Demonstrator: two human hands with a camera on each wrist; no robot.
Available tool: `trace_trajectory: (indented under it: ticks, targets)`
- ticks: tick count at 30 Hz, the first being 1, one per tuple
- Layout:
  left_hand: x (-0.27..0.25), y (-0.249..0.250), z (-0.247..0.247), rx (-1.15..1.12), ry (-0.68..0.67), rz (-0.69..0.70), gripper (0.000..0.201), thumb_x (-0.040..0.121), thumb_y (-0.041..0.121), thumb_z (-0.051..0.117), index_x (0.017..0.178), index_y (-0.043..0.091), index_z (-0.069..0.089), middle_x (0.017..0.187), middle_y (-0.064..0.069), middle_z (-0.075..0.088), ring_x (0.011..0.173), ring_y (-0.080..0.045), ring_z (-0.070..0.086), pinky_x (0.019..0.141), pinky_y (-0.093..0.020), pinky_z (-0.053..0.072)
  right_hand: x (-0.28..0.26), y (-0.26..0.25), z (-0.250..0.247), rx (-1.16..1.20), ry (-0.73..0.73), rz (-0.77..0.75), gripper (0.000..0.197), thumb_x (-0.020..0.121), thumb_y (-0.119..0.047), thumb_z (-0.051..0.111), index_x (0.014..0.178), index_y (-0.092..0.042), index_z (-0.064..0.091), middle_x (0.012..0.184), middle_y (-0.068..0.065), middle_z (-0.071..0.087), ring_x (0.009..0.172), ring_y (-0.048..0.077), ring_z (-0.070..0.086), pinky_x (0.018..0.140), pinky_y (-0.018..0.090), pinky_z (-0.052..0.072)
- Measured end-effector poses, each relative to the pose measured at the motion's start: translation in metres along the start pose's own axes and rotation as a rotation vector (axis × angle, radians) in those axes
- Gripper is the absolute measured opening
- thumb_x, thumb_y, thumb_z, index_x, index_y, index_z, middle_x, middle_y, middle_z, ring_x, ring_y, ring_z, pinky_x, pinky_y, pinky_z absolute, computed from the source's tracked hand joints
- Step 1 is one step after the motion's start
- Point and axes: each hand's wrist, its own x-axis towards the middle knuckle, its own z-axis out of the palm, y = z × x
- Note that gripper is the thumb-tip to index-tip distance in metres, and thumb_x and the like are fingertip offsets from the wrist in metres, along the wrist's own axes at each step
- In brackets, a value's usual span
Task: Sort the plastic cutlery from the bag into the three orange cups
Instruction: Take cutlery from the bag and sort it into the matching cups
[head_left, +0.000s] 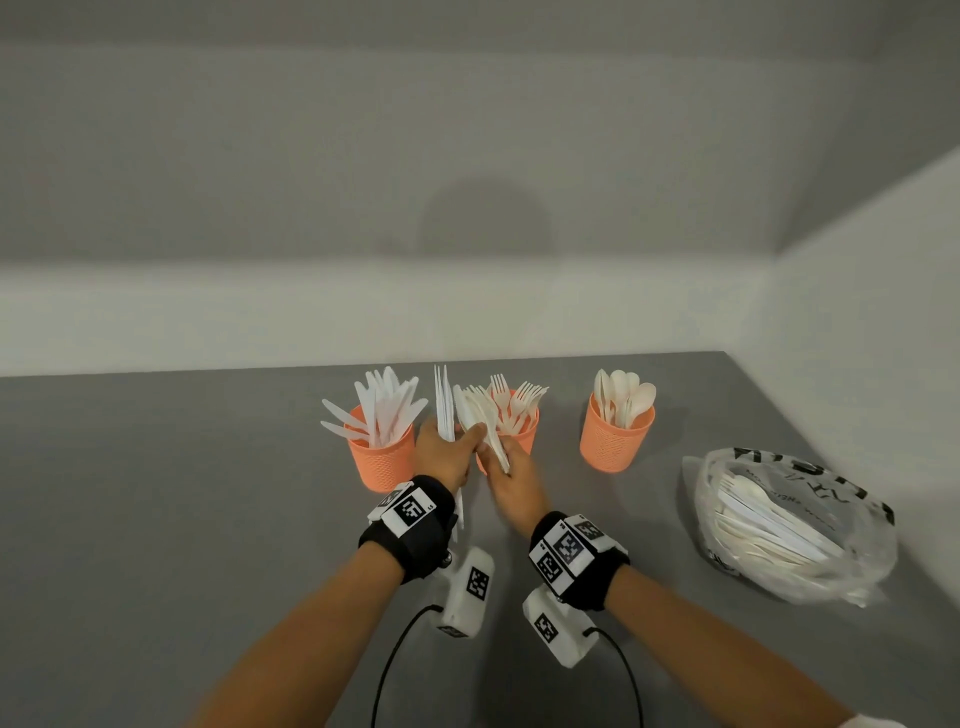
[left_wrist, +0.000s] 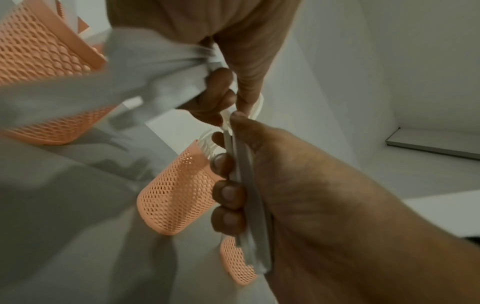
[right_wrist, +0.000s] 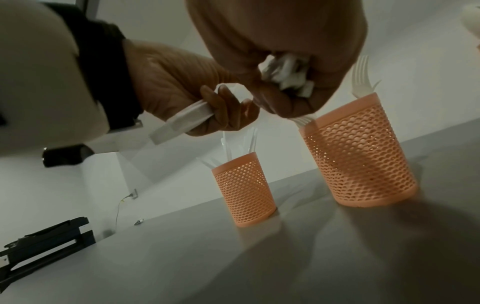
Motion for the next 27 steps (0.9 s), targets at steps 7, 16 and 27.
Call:
trace_trajectory:
  ticks: [7,16,27]
  targets:
    - [0.0,0.003,-0.001,0.107,0.006,0.02,0.017,0.087,0.007,0.05,0.07,0.006,0.051,0.051,-0.005,0.047,0.037,-0.012,0.042,0.035,-0.018,0.034,0.003,0.0,0.001,0.06,0.018,0.09,0.044,0.096,-0.043,0.038,0.125,-0.012,0.053,0.119,0.005,0.062,0.113,0.021,0.056,0.103,0.038,0.041]
    - [0.003,-0.007,-0.022,-0.169,-0.014,-0.063,0.025,0.097,0.015,0.045,0.074,0.008,0.052,0.054,-0.004,0.051,0.047,-0.017,0.054,0.048,-0.024,0.049,0.009,-0.014,-0.009,0.153,-0.04,0.303,0.023,0.101,-0.022,0.033,0.122,-0.02,0.041,0.063,-0.001,0.039,0.047,0.007,0.038,0.043,0.016,0.036]
    - [0.055,0.053,-0.087,-0.143,0.244,0.191,0.047,0.08,0.043,0.067,0.051,0.013,0.045,0.03,0.004,0.044,0.031,-0.008,0.043,0.049,-0.023,0.044,0.014,-0.033,-0.013,0.26,-0.055,0.412,0.022,0.09,-0.02,0.034,0.075,-0.018,0.051,0.054,-0.001,0.035,0.032,0.005,0.026,0.036,0.014,0.02]
